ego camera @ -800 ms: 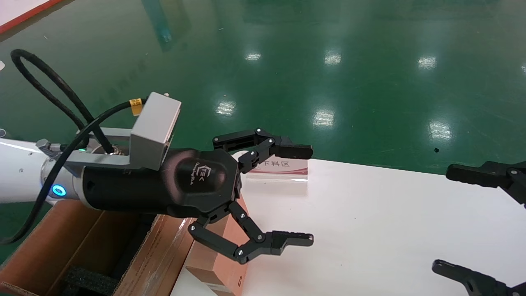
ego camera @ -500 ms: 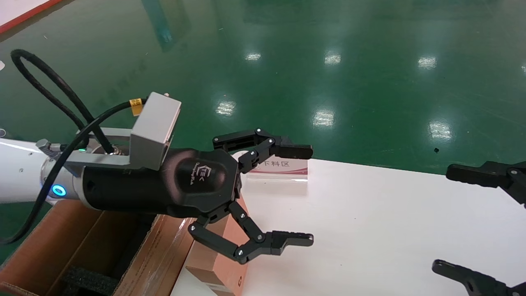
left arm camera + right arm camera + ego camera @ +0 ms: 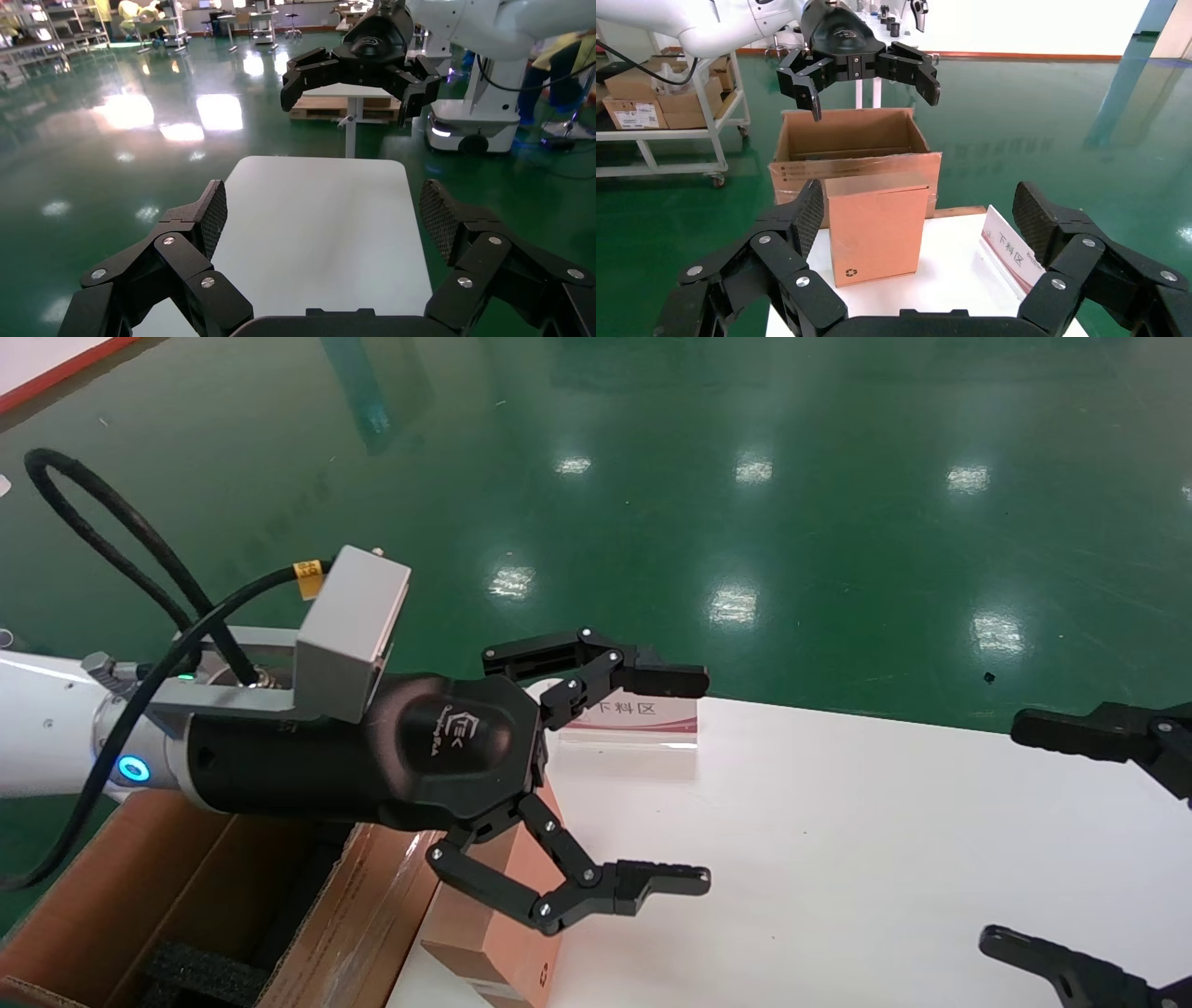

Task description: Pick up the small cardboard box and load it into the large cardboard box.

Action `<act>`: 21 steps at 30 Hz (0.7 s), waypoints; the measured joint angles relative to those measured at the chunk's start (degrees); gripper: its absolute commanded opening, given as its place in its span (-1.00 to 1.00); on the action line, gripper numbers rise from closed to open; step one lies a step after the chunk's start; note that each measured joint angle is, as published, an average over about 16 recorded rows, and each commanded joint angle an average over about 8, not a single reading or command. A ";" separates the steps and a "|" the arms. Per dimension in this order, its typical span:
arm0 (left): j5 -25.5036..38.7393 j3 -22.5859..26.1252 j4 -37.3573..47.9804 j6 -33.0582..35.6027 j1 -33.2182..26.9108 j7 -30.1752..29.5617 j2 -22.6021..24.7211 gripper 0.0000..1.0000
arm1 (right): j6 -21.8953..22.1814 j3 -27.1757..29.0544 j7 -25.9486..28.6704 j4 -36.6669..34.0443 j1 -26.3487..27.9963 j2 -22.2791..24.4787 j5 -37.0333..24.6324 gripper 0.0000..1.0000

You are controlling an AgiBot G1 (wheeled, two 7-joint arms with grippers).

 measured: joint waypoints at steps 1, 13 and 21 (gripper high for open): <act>0.58 0.18 -0.21 -0.24 -0.16 -0.47 -0.29 1.00 | 0.00 0.00 0.00 0.00 0.00 0.00 0.00 1.00; 15.34 5.73 -3.25 -1.79 -7.35 -12.29 -4.09 1.00 | 0.00 -0.06 -0.04 -0.04 0.03 0.01 0.03 1.00; 24.47 9.97 -3.84 -0.02 -14.18 -23.01 -4.54 1.00 | 0.01 -0.10 -0.06 -0.04 0.04 0.02 0.05 1.00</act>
